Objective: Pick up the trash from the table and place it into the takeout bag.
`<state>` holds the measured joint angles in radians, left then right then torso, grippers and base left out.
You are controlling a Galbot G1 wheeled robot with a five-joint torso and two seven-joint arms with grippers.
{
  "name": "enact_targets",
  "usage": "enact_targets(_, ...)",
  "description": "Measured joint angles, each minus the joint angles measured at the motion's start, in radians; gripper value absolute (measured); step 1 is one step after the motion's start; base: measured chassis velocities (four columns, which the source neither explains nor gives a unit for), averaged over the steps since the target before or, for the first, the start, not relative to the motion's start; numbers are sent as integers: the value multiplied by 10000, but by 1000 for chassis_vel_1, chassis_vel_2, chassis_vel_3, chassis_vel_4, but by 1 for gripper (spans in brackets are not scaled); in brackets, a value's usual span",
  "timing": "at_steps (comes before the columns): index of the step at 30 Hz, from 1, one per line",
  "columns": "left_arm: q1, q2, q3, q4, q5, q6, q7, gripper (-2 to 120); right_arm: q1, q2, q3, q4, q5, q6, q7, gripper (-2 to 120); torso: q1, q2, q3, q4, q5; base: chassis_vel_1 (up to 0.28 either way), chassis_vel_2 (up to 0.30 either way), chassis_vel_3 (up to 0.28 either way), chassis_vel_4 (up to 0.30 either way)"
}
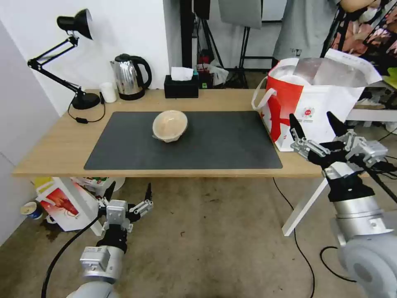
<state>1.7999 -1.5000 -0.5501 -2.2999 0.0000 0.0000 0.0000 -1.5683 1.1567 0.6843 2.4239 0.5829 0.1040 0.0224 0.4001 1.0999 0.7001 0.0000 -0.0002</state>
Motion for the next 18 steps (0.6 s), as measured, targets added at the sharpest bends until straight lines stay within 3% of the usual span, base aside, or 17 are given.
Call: enact_targets(18,0,0,0,0,0,0,0,100,-1011,997,-1828,-1196,-2934,1627,431,100,0,0,0,0,1,0,0,0,0)
